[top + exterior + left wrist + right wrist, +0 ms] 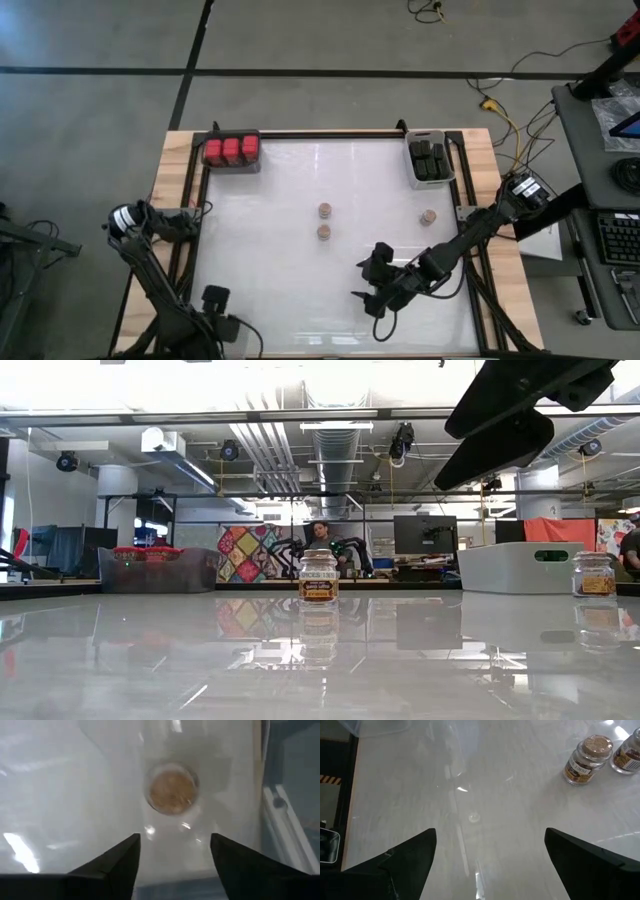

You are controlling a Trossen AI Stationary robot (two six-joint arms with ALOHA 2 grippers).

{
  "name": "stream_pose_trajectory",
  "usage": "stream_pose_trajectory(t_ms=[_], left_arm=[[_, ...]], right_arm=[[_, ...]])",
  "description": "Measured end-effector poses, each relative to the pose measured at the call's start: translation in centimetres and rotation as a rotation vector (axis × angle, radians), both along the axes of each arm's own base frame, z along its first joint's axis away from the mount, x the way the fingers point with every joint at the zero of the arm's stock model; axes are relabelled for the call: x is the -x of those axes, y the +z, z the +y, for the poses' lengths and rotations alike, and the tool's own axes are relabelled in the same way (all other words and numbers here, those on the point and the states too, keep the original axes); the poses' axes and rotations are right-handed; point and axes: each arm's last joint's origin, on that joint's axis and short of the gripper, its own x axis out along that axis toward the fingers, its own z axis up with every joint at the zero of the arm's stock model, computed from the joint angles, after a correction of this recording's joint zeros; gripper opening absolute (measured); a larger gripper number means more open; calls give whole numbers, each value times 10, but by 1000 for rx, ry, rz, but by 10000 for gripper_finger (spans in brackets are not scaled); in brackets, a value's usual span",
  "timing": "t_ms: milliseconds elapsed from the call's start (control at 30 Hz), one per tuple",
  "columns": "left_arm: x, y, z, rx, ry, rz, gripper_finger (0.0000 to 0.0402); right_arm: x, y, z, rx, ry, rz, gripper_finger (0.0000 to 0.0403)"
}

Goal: Sort spices by type
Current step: Put the brown seasoning bottle into the transparent bin

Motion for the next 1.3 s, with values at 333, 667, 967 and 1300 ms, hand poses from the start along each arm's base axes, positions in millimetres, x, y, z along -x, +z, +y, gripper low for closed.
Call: stream_pose_trajectory(t_ms=[333,667,967,1300], left_arm=[[3,-6,1,138,141,15,128],[-5,-13,-13,259,90,-21,37],[-5,-26,-7,177,102,-63,12],[-2,-30,-1,123,103,-40,12]], right_arm=[[0,0,0,10,8,5,364],[0,0,0,10,9,5,364],[0,0,0,9,7,5,364],[0,-1,0,9,8,6,364]])
